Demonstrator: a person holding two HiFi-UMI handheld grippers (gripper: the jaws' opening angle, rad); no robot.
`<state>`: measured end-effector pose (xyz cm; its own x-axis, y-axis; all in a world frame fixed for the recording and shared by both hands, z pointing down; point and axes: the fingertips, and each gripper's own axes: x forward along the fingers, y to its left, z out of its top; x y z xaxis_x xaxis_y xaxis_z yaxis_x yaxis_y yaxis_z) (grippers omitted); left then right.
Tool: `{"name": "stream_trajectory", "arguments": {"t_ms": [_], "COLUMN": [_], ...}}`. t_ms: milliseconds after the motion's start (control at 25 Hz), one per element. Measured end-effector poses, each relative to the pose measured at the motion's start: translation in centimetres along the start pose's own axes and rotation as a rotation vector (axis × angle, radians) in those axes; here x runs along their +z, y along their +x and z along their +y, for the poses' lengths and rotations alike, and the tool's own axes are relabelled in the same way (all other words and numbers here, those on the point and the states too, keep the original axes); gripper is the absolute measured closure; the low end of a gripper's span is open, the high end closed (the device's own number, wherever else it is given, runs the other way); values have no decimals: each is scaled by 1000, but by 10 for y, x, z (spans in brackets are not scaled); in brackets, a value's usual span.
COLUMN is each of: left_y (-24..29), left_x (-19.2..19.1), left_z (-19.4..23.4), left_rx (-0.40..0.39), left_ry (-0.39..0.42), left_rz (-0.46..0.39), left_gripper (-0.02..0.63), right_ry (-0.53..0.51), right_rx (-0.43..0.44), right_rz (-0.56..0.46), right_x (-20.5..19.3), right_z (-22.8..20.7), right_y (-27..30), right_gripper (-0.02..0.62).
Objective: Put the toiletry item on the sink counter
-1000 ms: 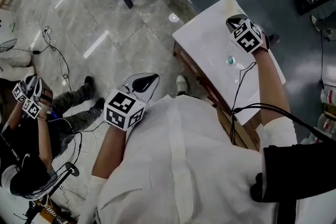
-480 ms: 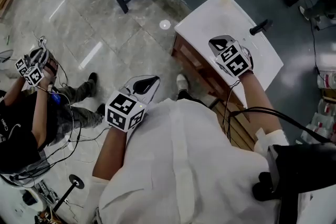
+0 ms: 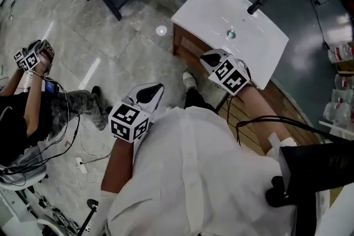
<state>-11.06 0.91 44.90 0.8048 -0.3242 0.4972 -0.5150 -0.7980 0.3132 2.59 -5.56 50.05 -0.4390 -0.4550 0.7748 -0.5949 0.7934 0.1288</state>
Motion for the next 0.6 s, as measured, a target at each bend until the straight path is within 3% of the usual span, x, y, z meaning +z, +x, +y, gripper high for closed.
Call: {"name": "stream_trajectory", "arguments": {"t_ms": [200, 600], "left_y": [-8, -20], "left_x": [-16, -25], "left_z": [-21, -35], "left_rx": [-30, -80], "left_ry": [19, 42], "left_rz": [0, 9], "left_gripper": [600, 600], "right_ry": [74, 52], "right_rx": [-4, -5], "right_rz": [-21, -33], "right_x": [-11, -7], "right_z": [45, 92], "right_y": [-16, -28], "right_gripper": [589, 590]}}
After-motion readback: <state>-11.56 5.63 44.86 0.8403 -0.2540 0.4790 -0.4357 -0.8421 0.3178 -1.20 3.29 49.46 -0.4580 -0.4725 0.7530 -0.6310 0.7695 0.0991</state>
